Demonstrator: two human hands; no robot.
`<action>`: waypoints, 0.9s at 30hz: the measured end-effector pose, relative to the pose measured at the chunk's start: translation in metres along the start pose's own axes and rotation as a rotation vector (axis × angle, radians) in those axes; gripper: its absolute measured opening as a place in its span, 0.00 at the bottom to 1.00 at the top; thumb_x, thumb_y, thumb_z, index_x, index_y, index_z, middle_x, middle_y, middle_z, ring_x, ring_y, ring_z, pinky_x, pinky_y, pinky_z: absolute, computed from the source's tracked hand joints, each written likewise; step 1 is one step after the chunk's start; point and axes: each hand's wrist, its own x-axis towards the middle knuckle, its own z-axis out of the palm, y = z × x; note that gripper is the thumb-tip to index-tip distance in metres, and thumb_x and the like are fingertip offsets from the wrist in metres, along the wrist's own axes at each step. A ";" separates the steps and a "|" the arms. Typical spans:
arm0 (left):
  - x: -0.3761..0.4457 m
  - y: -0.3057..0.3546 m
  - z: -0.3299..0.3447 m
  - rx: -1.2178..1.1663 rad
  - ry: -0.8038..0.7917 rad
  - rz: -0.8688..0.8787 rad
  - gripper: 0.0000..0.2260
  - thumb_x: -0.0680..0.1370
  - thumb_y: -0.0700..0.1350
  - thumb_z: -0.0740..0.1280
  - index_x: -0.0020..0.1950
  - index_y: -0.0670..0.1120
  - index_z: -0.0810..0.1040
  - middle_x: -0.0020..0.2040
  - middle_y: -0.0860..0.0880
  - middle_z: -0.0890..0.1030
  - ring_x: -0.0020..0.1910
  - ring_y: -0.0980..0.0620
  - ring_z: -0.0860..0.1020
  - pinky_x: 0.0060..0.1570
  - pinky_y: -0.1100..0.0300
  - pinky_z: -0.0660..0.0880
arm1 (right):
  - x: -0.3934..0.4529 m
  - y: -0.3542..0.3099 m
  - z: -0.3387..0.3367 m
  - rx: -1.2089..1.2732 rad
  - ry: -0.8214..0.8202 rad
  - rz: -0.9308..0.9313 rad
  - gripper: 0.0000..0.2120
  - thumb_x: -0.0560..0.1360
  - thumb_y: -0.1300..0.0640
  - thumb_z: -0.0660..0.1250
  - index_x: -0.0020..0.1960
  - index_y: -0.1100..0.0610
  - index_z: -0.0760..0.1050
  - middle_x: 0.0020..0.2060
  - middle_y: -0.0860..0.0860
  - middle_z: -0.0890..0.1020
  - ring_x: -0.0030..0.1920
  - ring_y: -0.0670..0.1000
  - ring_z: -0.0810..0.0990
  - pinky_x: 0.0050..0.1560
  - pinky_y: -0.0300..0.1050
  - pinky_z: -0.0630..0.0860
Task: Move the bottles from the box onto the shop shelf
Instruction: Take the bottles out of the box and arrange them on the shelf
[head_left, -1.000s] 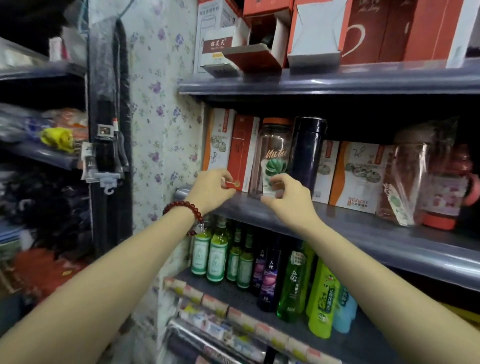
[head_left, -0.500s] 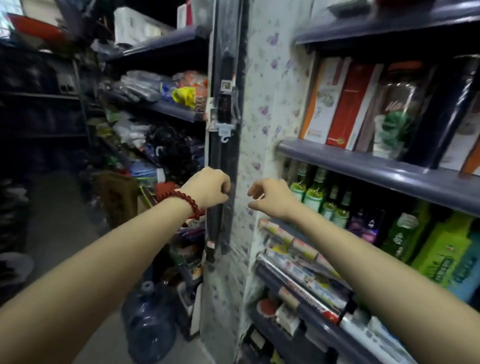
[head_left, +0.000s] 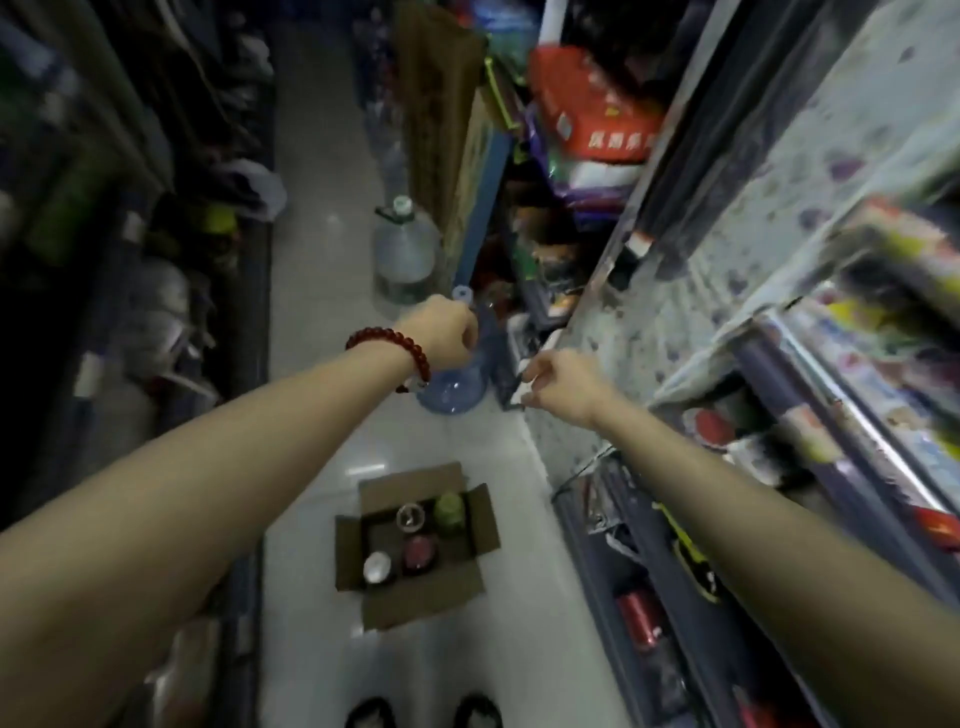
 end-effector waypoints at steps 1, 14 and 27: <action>-0.001 -0.014 0.023 -0.020 -0.022 -0.034 0.09 0.74 0.40 0.66 0.51 0.40 0.82 0.50 0.40 0.83 0.50 0.41 0.80 0.52 0.51 0.77 | 0.009 0.007 0.022 0.011 -0.031 0.002 0.11 0.70 0.59 0.72 0.52 0.60 0.80 0.49 0.56 0.84 0.53 0.56 0.80 0.51 0.43 0.73; -0.007 -0.153 0.320 -0.295 -0.106 -0.446 0.17 0.77 0.53 0.63 0.62 0.46 0.75 0.59 0.41 0.76 0.58 0.43 0.74 0.56 0.53 0.72 | 0.098 0.118 0.287 0.191 -0.158 0.058 0.16 0.74 0.53 0.68 0.59 0.59 0.76 0.48 0.53 0.78 0.51 0.53 0.77 0.47 0.39 0.68; -0.005 -0.239 0.566 -0.458 0.039 -0.544 0.20 0.77 0.55 0.63 0.65 0.46 0.74 0.62 0.45 0.74 0.60 0.49 0.73 0.56 0.60 0.67 | 0.160 0.213 0.516 0.418 0.029 0.102 0.24 0.76 0.50 0.67 0.68 0.56 0.67 0.62 0.56 0.75 0.61 0.54 0.74 0.53 0.43 0.73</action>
